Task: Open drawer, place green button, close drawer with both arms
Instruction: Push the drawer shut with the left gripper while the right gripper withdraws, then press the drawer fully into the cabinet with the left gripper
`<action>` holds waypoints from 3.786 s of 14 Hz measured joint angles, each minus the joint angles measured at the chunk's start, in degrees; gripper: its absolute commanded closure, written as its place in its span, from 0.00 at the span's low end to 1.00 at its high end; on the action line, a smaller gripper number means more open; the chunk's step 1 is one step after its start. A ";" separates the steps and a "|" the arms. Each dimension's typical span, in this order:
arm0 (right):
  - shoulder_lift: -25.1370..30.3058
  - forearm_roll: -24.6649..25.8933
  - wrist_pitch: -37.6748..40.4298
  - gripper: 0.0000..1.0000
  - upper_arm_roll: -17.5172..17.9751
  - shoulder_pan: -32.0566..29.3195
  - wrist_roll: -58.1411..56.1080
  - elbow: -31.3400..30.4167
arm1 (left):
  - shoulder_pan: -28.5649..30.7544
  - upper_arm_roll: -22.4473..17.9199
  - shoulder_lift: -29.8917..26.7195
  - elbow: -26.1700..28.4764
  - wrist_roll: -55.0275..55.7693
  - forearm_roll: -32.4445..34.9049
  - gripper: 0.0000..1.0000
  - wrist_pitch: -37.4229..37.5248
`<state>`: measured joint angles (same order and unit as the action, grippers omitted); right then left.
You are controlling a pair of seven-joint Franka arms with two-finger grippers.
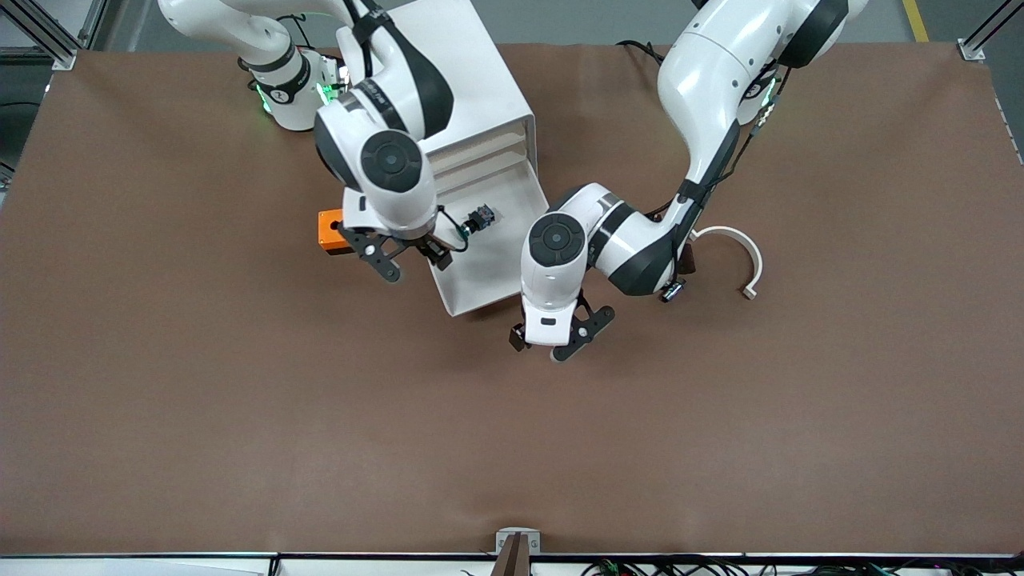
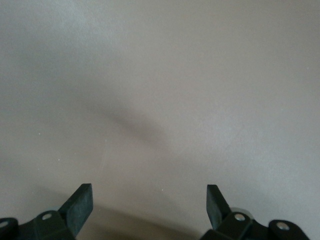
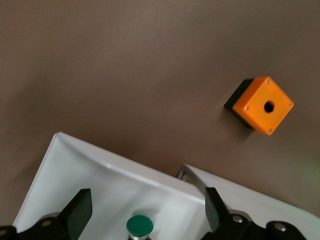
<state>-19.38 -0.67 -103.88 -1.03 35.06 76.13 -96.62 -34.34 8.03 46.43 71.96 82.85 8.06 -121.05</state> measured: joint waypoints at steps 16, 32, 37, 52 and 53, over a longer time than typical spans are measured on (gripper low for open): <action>6.01 0.55 25.02 0.00 -0.36 -27.31 -48.90 10.22 | -4.78 -0.12 0.90 4.35 0.06 0.01 0.00 -0.06; 8.55 3.17 24.85 0.00 -0.20 -33.07 -70.07 11.81 | -13.24 0.05 1.83 4.97 -0.02 -7.90 0.00 -0.09; 8.51 3.19 23.32 0.00 -0.22 -35.76 -74.00 11.82 | -15.08 0.09 1.83 4.96 -0.02 -15.52 0.00 -0.19; 8.37 3.19 23.23 0.00 -0.18 -36.25 -75.37 11.82 | -17.52 -0.09 1.73 5.03 0.08 -19.50 0.00 -0.54; 8.37 3.19 23.22 0.00 -0.18 -36.54 -75.73 11.82 | -16.62 -0.17 1.61 4.75 0.12 -19.50 0.00 -0.62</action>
<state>-11.01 2.52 -80.66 -1.21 -1.48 0.41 -84.80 -50.96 7.86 48.04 76.71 82.97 -11.45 -121.66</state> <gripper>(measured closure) 0.000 0.000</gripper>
